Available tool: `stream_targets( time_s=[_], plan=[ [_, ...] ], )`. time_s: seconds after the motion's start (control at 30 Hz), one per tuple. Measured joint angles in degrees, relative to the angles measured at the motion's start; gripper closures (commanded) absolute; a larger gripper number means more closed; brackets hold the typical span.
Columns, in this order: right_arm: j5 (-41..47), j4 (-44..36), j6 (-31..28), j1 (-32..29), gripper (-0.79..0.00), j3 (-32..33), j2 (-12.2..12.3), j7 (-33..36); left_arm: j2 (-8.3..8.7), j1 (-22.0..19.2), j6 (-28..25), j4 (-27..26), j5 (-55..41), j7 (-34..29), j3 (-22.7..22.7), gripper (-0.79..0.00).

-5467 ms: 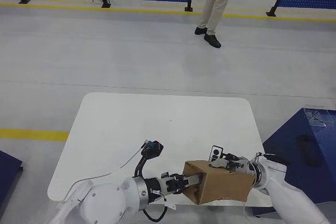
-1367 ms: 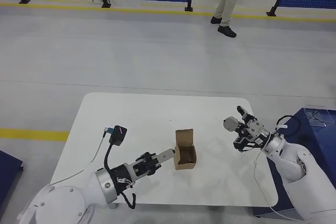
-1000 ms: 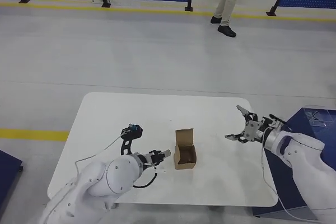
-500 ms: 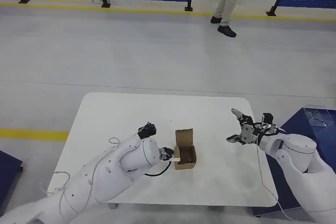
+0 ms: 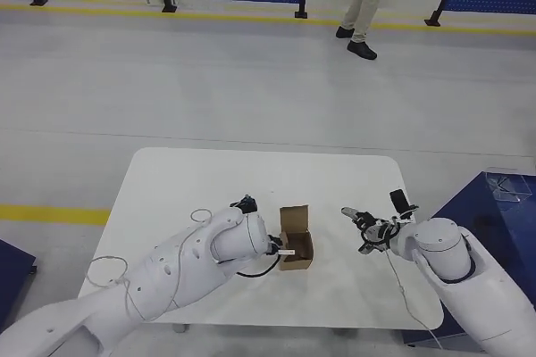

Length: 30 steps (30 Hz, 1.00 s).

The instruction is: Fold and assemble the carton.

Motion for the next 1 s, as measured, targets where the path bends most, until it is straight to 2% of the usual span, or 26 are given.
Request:
stream_targets(
  time_s=[0.1, 0.33, 0.53, 1.0],
  plan=[
    [0.98, 1.73, 0.68, 0.23, -0.785, -0.87, -0.16, 2.50, -0.92, -0.50, -0.09, 1.24, -0.30, -0.09, 0.74, -0.785],
    [-7.92, 1.72, 1.18, 3.23, -0.785, -7.38, -0.45, 9.22, -3.00, -2.00, -1.08, 5.74, -0.87, -1.08, 2.56, -0.785],
    [-10.88, 0.88, -0.03, 4.85, -0.785, -10.65, -1.19, 10.59, -4.26, -2.76, -2.00, 7.98, -1.62, -2.00, 3.12, -0.785],
    [-14.49, 4.95, -0.10, 10.77, -0.785, -18.72, -4.08, 13.57, -5.14, -2.84, -2.71, 9.24, -1.42, -2.71, 2.61, -0.785]
  ],
)
